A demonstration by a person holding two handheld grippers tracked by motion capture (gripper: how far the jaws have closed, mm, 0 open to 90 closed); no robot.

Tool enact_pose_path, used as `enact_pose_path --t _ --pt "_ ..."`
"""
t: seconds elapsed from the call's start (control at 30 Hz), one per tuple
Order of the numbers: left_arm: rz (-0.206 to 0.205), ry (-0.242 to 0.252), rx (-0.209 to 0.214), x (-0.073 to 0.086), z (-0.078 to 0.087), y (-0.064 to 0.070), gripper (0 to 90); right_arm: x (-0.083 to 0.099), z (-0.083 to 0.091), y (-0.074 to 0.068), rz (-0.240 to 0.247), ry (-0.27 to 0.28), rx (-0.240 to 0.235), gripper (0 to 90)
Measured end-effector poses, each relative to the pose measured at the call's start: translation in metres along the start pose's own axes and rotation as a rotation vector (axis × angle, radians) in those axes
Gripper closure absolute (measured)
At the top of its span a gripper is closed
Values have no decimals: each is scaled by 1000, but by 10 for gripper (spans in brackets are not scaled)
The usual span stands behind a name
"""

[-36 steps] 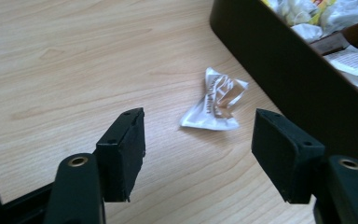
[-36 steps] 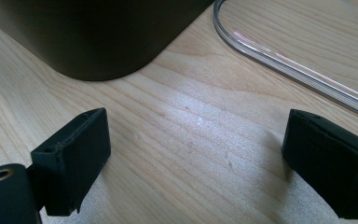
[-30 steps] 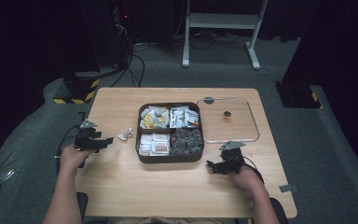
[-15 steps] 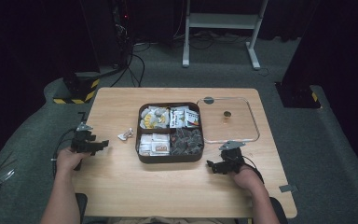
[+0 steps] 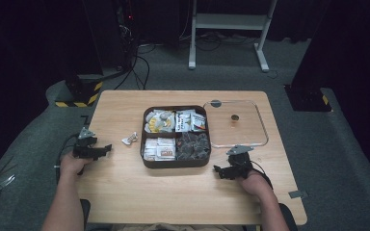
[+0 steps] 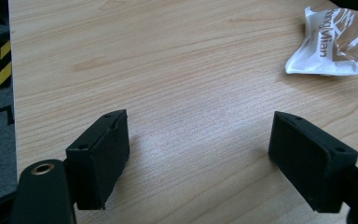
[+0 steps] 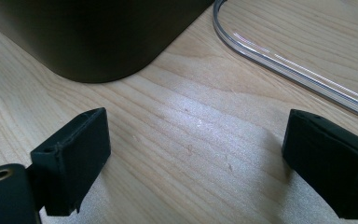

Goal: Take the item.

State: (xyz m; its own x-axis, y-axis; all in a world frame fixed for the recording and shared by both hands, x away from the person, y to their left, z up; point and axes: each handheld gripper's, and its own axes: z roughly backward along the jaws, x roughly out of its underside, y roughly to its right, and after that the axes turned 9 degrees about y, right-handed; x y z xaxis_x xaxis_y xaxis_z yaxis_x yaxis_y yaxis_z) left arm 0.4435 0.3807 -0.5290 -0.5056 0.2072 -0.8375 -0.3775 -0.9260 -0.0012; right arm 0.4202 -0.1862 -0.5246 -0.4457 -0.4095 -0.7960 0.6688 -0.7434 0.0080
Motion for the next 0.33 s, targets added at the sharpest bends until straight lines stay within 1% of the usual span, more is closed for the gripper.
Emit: enact_pose_path --t 0.07,0.13,0.2,0.23,0.27,0.3,0.33 --pt "0 -4 -5 0 -1 1 187 0 0 0 -1 1 0 76" --pt "18 -13 -29 -1 -2 1 141 0 0 0 -1 0 0 76" --pt "35 -15 -55 -2 -4 0 136 0 0 0 -1 1 0 76" --pt "45 -19 -71 -2 -5 0 124 0 0 0 -1 1 0 76" --pt "63 -28 -100 -4 -7 2 108 0 0 0 -1 2 -1 77" --pt "84 -38 -132 -5 -9 4 80 0 0 0 -2 2 -2 77" --pt "99 -46 -155 -5 -10 5 41 0 0 0 -3 1 -2 77"
